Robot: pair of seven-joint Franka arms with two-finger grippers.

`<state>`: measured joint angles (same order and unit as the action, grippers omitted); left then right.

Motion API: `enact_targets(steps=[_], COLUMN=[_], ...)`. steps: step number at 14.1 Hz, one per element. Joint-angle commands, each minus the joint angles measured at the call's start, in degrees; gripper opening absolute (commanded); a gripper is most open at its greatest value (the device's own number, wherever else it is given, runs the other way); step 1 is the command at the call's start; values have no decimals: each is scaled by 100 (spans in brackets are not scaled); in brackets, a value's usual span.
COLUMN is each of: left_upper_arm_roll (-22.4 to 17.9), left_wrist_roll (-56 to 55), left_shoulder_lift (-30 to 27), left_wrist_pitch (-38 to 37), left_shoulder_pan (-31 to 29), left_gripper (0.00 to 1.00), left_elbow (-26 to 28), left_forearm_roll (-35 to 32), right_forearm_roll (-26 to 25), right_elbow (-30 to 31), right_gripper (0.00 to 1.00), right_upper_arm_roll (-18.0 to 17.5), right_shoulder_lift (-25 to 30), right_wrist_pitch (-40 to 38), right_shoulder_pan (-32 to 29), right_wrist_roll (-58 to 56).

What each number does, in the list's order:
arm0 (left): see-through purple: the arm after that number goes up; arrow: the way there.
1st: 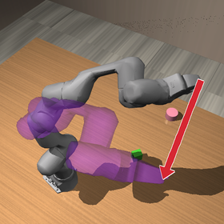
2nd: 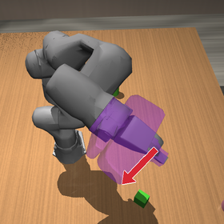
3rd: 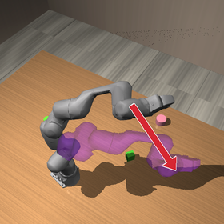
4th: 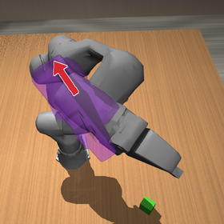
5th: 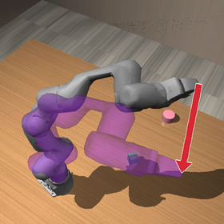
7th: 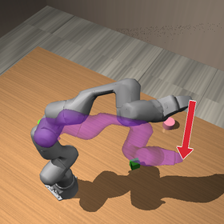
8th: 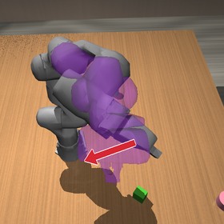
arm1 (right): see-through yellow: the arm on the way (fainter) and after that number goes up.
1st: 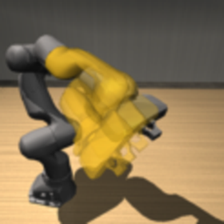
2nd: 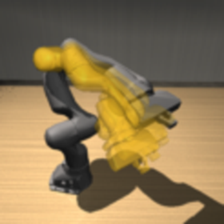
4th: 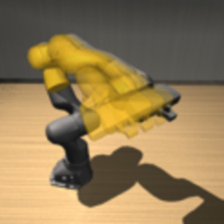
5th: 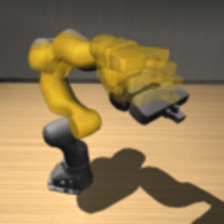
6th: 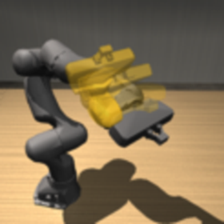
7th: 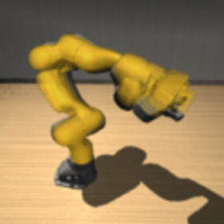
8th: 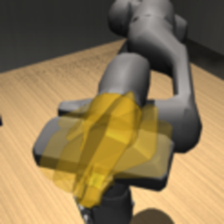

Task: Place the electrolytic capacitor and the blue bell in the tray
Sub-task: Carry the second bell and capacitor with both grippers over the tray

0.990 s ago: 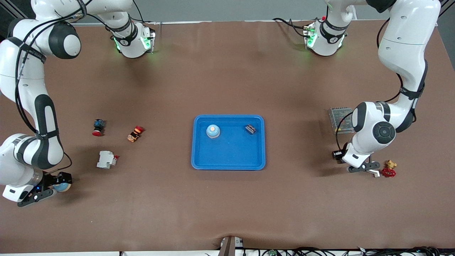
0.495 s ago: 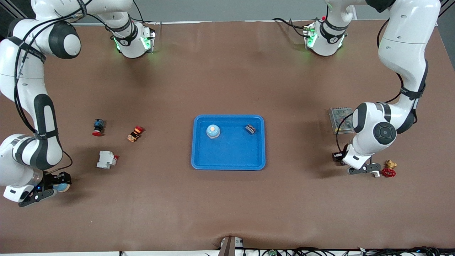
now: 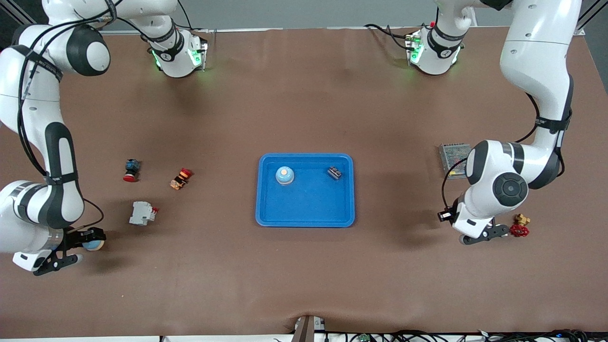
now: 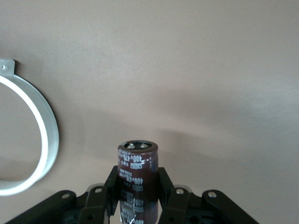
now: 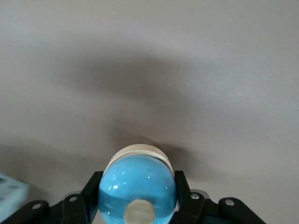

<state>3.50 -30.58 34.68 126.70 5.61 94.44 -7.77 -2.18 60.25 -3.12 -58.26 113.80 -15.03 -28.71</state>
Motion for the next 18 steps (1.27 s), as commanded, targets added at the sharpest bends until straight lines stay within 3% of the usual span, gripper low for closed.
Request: enact_targets(steps=[1, 5, 10, 14, 16, 18], left_upper_arm_roll=[-7, -7, -16, -16, -16, -24], left_wrist_roll=[-928, -2326, -3680, -4350, -4683, -4991], left_shoulder_lift=[-5, 12, 319, 548, 627, 724], left_wrist_pitch=[-417, -1050, -1086, -920, -710, -437], left_shoulder_pan=[378, 1019, 1618, 2040, 2189, 2365], left_gripper=[6, 6, 6, 7, 7, 7], left_elbow=[-355, -1015, -1559, -1666, -1666, -1666], left_forearm_roll=[21, 301, 425, 425, 417, 417], right_forearm_roll=[51, 95, 130, 113, 113, 122], right_elbow=[74, 197, 680, 953, 1320, 2153], right_gripper=[0, 0, 0, 0, 0, 0], right_upper_arm_roll=[-109, -119, -347, -338, -338, -347], right_shoulder_lift=[376, 824, 1299, 1571, 1738, 2071], right_wrist_pitch=[-384, -586, -613, -517, -141, 692], right_shoulder_pan=[289, 1008, 1624, 2397, 2635, 2777], right_wrist_roll=[1100, 3393, 5503, 7130, 7685, 8020])
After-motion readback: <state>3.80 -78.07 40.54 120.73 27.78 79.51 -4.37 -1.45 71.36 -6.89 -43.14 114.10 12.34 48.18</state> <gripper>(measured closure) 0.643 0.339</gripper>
